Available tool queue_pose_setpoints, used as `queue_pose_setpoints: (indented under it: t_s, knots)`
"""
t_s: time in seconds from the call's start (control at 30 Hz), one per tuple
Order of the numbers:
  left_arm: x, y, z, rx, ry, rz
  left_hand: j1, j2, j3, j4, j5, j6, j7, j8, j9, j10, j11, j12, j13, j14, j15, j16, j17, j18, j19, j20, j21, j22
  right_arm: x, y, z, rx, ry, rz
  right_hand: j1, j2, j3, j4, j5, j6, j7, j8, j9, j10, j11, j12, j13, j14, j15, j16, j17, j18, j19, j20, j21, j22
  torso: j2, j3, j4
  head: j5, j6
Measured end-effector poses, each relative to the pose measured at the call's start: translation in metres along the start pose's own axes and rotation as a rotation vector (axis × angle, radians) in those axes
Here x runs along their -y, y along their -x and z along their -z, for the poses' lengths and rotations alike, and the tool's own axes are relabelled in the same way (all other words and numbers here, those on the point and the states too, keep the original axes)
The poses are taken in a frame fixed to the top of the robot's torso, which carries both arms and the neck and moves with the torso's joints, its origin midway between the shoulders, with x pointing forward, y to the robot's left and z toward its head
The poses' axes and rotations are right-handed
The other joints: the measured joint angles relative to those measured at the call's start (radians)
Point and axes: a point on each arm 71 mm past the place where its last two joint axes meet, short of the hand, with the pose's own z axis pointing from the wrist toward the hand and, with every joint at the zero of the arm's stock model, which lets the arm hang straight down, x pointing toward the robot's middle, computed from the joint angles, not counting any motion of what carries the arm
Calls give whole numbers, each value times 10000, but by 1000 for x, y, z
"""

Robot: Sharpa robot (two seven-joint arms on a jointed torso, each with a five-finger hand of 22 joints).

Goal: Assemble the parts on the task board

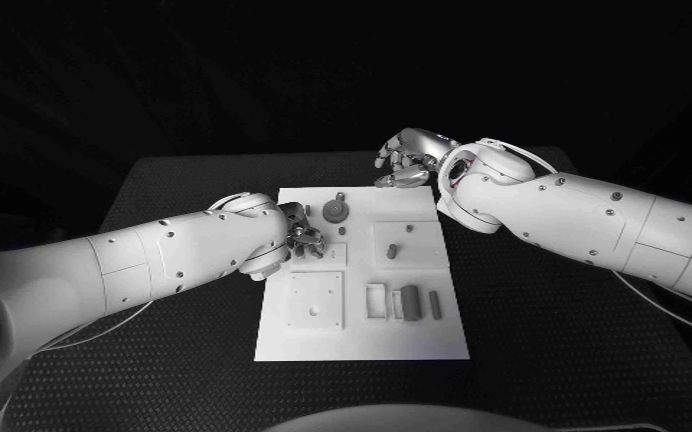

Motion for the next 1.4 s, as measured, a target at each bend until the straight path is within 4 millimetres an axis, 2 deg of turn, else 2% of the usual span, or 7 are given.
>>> queue_pose_setpoints:
  t_s: [0.53,0.8,1.4]
  knots:
    - [1,-2,2,137,-140,7,3,-3,-12,-12,-1,1,-1,0,1,18,-17,40,-31,0,0,0,-24,-2,2,1,0,-1,1,0,0,-17,-30,11,-42,42,0,0,0,9,-12,0,-8,0,0,40,0,0,0,0,0,0,0,1,0,0,-2,3,5,-11,-21]
    - [0,-1,3,359,-232,-56,8,-8,-12,-12,-40,1,-1,0,0,19,-17,40,-52,0,-1,70,-23,-3,3,1,0,-2,2,0,0,-32,-56,16,-42,42,0,0,0,2,-36,0,-8,0,0,40,0,0,0,0,0,0,-1,1,0,0,-2,0,7,-6,-91]
    - [4,-2,7,866,-560,-358,29,-29,-12,-12,-32,2,-2,0,1,25,8,77,-73,1,-1,70,-15,-4,19,15,0,4,3,0,0,-80,-84,-32,-42,42,1,0,0,-19,-9,0,-16,0,0,40,0,0,0,0,0,0,-2,2,0,0,-1,-3,8,9,-84]
